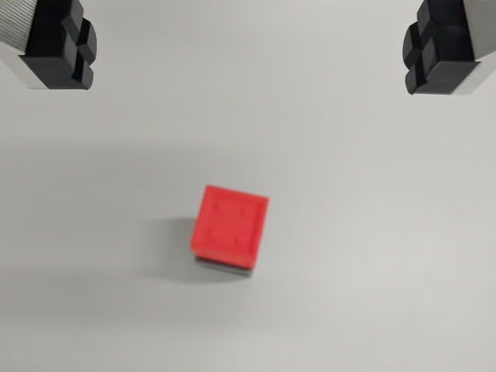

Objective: Destack cube

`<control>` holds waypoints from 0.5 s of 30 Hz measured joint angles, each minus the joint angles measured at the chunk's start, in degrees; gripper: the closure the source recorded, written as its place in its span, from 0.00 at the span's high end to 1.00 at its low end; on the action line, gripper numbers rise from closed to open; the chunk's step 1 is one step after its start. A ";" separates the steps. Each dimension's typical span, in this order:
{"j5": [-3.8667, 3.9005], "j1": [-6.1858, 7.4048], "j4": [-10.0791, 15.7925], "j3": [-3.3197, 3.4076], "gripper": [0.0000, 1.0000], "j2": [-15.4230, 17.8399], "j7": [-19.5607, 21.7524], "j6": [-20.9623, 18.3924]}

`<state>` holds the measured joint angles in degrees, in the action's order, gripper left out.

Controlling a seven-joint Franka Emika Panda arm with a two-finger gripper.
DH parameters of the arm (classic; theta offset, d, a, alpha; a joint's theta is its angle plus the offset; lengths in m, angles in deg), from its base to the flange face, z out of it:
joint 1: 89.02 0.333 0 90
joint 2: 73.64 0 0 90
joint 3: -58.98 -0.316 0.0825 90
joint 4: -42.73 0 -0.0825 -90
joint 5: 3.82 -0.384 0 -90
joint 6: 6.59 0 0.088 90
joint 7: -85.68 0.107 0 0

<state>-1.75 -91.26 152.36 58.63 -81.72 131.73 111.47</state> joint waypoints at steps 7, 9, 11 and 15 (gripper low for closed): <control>-0.12 0.00 1.19 0.19 1.00 -0.91 0.87 2.02; -0.18 0.00 1.67 0.26 1.00 -1.25 1.18 2.78; -0.24 0.00 2.06 0.34 1.00 -1.65 1.50 3.59; -0.35 0.00 2.93 0.51 1.00 -2.42 2.15 5.14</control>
<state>-2.10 -91.27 155.29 59.14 -84.15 133.88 116.61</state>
